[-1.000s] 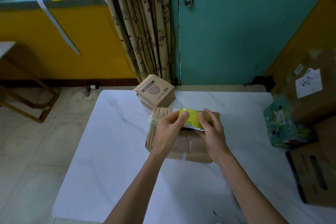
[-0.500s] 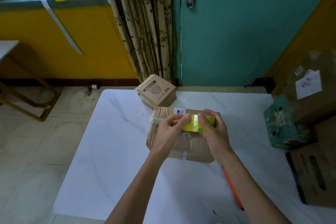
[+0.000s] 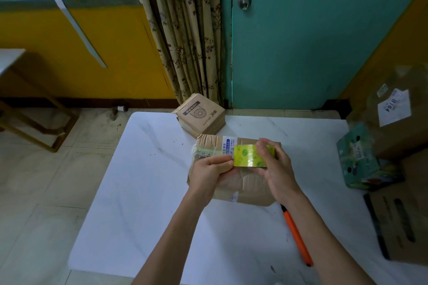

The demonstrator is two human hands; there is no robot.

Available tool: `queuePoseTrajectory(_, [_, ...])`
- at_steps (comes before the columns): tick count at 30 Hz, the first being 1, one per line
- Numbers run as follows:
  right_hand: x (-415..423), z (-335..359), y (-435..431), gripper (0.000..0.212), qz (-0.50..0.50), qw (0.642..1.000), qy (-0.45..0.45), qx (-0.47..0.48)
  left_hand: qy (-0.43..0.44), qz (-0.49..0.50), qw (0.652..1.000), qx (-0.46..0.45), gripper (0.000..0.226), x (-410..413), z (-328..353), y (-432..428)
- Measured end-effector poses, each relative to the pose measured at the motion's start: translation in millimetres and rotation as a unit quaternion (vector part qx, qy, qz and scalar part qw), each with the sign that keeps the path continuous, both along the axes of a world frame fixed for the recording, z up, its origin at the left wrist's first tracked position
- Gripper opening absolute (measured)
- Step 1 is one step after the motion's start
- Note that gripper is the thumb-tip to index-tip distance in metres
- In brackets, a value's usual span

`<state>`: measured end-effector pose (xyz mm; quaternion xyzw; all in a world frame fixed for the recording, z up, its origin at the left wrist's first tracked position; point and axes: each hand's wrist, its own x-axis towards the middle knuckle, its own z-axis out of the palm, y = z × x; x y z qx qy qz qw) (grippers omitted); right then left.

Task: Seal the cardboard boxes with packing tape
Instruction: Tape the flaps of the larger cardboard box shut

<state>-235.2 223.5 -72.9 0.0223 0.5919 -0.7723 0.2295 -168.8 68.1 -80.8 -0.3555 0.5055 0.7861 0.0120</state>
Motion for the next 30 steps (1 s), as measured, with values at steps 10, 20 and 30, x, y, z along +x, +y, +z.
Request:
queuePoseTrajectory(10, [2, -12, -10, 0.067, -0.019, 0.999, 0.015, 0.045, -0.054, -0.014, 0.974, -0.220, 0.015, -3, 5, 12])
queuePoseTrajectory(20, [1, -19, -7, 0.061, -0.018, 0.997, 0.036, 0.073, -0.036, -0.076, 0.958, -0.274, 0.024, 0, 6, 8])
queuePoseTrajectory(30, [-1, -11, -6, 0.058, -0.022, 0.999, 0.001, -0.042, -0.022, -0.070, 0.996, -0.051, 0.024, -1, 6, 0])
